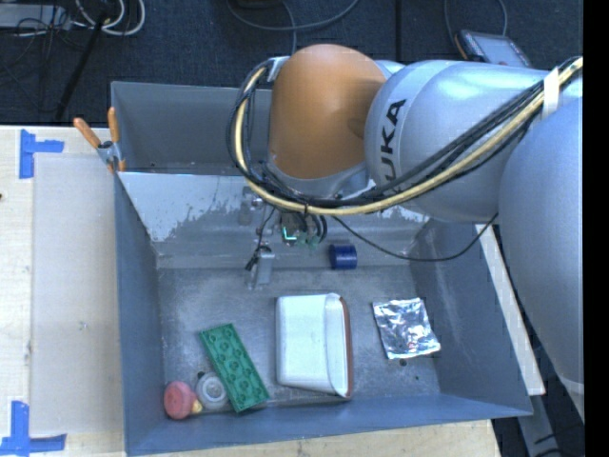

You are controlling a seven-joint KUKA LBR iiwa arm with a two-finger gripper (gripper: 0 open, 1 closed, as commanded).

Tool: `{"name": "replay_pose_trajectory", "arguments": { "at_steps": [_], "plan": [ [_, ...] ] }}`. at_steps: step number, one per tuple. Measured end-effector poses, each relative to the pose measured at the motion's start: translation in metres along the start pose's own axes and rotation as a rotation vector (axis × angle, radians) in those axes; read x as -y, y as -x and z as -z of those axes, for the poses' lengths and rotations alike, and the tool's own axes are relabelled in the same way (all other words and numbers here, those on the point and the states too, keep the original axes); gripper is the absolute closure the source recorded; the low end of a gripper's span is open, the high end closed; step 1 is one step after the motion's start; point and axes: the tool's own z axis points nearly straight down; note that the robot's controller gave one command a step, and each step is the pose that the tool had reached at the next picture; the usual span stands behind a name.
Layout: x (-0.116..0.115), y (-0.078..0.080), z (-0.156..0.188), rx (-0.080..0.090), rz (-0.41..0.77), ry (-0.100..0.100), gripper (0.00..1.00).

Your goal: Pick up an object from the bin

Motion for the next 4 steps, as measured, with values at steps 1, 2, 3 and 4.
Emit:
{"name": "replay_pose_trajectory", "arguments": {
  "at_steps": [1, 2, 3, 4],
  "plan": [
    [0.031, -0.07, -0.087, -0.004, 0.124, -0.003, 0.0],
    [-0.036, -0.108, -0.133, 0.005, 0.381, -0.007, 0.0],
    [-0.034, -0.107, -0.131, 0.003, 0.373, -0.007, 1.0],
    [-0.049, -0.109, 0.003, 0.016, 0.382, 0.001, 1.0]
  ]
}}
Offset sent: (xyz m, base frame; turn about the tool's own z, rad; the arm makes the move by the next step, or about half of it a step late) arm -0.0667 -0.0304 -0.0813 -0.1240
